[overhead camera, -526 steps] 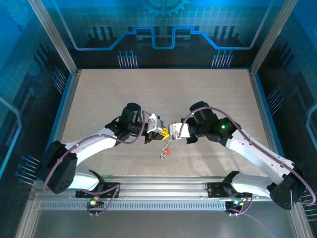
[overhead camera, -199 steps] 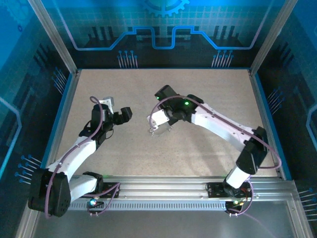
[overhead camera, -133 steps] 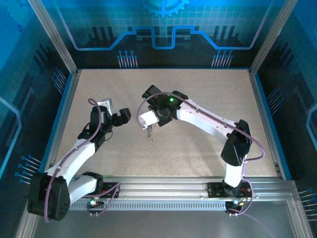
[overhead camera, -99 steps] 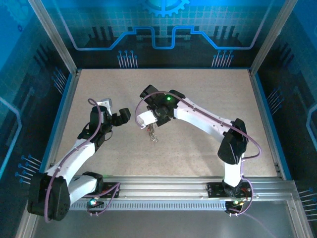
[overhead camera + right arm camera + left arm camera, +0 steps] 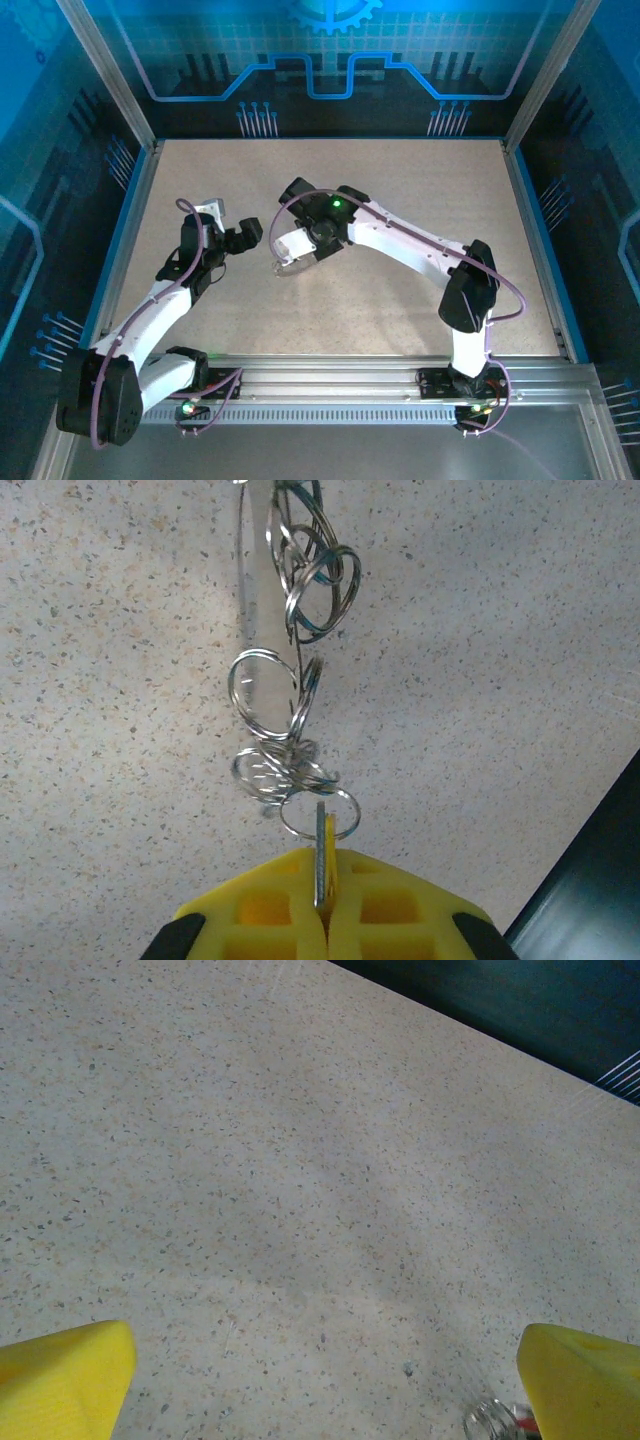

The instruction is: Put the keys on the keyring

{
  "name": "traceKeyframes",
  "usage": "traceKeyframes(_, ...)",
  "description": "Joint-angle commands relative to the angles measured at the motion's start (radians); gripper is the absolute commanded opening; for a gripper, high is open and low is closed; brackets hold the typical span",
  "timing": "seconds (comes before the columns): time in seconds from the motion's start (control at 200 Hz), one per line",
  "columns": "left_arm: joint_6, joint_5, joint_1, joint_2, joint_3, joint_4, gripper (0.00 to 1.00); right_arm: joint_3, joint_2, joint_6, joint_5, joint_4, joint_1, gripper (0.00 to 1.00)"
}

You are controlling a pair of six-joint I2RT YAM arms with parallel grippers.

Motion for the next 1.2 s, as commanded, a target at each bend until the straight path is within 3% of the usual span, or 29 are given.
traceKeyframes(0.0, -0.005, 0.024, 0.011, -0.018, 0.008, 0.002, 0.99, -0.015, -0.008, 0.032, 0.007, -0.017, 0.02, 0.0)
traceKeyframes(0.165, 0.001, 0.076, 0.013, -0.023, 0.009, 0.014, 0.99, -0.035, -0.011, 0.043, -0.003, -0.012, 0.023, 0.0)
traceKeyframes(0.45, 0.065, 0.322, 0.013, -0.072, -0.057, 0.177, 0.97, -0.045, -0.011, 0.066, -0.012, -0.018, 0.013, 0.0)
traceKeyframes(0.63, 0.078, 0.379, 0.013, -0.098, -0.071, 0.19, 0.96, -0.045, -0.008, 0.08, -0.017, -0.021, -0.002, 0.0)
traceKeyframes(1.196, 0.048, 0.341, 0.015, -0.086, -0.069, 0.162, 0.97, -0.007, 0.124, 0.138, -0.118, 0.03, -0.168, 0.0)
